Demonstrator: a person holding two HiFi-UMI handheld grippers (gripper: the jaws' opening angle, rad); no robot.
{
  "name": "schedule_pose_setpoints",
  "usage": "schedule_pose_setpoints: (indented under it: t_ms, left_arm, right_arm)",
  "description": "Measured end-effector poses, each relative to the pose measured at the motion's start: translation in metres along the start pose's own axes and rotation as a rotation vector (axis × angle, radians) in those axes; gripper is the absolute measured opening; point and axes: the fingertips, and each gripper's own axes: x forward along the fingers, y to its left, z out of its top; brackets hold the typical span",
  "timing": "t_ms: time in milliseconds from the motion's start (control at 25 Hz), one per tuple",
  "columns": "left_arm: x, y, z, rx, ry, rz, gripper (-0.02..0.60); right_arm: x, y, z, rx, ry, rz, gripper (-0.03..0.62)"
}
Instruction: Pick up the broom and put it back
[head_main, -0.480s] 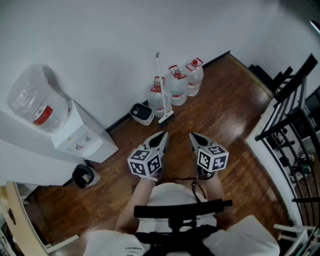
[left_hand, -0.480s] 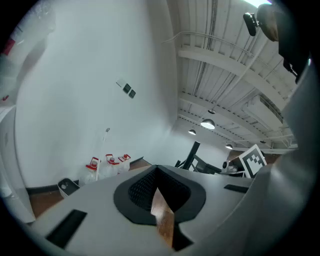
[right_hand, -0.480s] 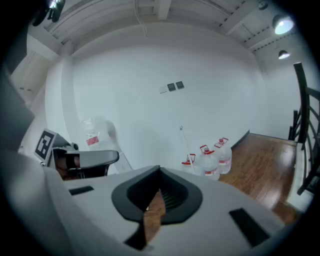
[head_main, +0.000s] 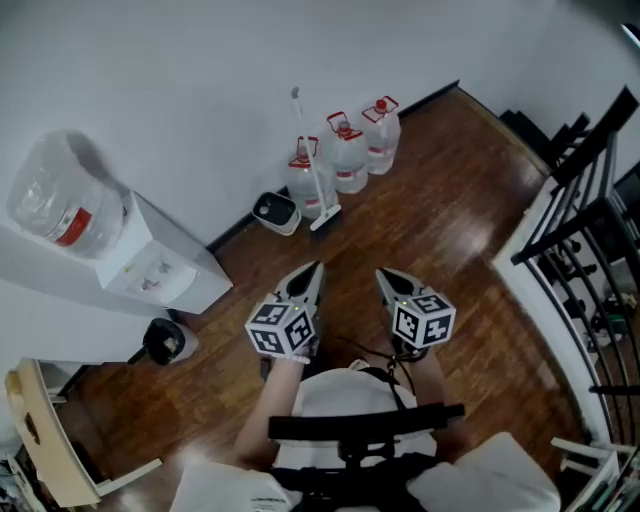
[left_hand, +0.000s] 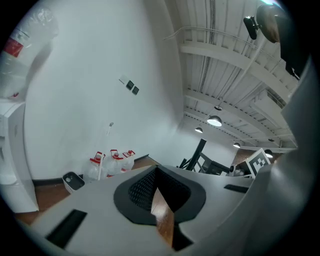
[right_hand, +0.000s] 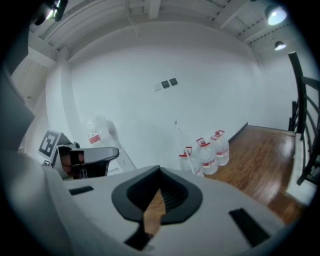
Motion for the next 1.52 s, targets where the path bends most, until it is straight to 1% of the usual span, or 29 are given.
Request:
schedule_pose_setpoints:
  t_ms: [200,320,440,560,760,920,1040,1160,1280,1440,1520]
  left_arm:
    - [0.017,-0.001,0.002,0.008,-0.006,0.010,-0.014]
    - [0.032,0.012,0.011,0.001,-0.022,0.017,-0.014]
    - [0.056,0.034,0.023,-0.005,-0.035,0.020,-0.014]
    - [0.090,0.068,0.044,-0.013,-0.045,0.016,-0.014]
    - [0.155,0.136,0.111,-0.022,-0.078,0.008,-0.014]
    - [0.193,0.194,0.159,-0.042,-0.059,-0.001,-0.014]
    - [0.220,0.227,0.187,-0.042,-0.033,-0.016,-0.014]
    - [0.241,0.252,0.207,-0.042,-0.021,-0.016,-0.014]
    - [0.257,0.269,0.222,-0.052,-0.021,-0.002,-0.014]
    - [0.278,0.285,0.235,-0.058,-0.041,0.032,-0.014]
    - [0.289,0.293,0.238,-0.060,-0.047,0.058,-0.014]
  right_arm:
    - [-0.002,-0.025,0.006,0.014,-0.013,-0.003,0.011]
    - [0.011,-0.036,0.017,0.008,-0.020,-0.011,0.011]
    - [0.038,-0.047,0.027,-0.004,-0.010,-0.009,0.011]
    - [0.081,-0.057,0.046,-0.020,-0.002,-0.009,0.011]
    - [0.175,-0.071,0.113,-0.047,-0.012,-0.005,0.011]
    - [0.256,-0.073,0.164,-0.049,-0.006,-0.001,0.012]
    - [0.310,-0.074,0.200,-0.064,-0.004,0.008,0.014]
    - [0.349,-0.074,0.227,-0.069,-0.011,0.027,0.016]
    - [0.380,-0.079,0.241,-0.079,0.009,0.048,0.026]
    - [0.427,-0.105,0.263,-0.128,0.028,0.028,0.039]
    - [0.454,-0.117,0.274,-0.152,0.042,0.026,0.119]
